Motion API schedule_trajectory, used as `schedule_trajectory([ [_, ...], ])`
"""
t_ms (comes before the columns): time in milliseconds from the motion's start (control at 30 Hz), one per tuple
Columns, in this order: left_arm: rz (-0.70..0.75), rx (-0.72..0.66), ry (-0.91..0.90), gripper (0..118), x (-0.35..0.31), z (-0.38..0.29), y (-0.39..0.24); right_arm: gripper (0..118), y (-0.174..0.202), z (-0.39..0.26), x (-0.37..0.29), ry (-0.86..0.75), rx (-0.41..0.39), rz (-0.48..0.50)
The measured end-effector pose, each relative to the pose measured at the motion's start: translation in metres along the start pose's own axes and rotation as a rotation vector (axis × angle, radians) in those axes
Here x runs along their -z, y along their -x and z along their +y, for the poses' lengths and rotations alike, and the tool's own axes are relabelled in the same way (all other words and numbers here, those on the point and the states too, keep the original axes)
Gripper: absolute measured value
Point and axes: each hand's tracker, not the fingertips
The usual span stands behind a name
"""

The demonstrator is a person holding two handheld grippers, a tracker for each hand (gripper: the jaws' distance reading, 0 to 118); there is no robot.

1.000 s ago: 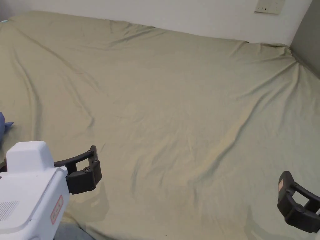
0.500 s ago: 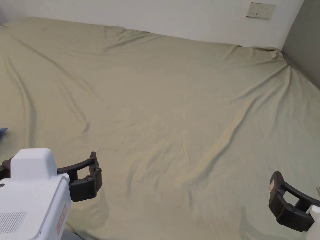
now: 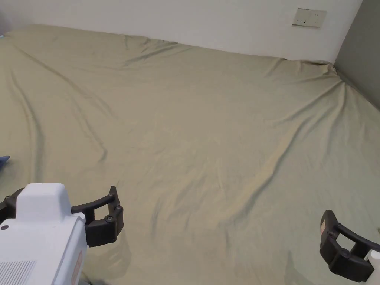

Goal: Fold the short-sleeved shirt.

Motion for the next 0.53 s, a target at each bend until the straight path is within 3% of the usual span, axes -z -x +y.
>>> schedule_trajectory([
  [533,-0.008,0.001,0.001,118,-0.0007,-0.0003,0.0012,118,-0.0043,0.0006,0.0005,0.012,0.035,-0.006],
])
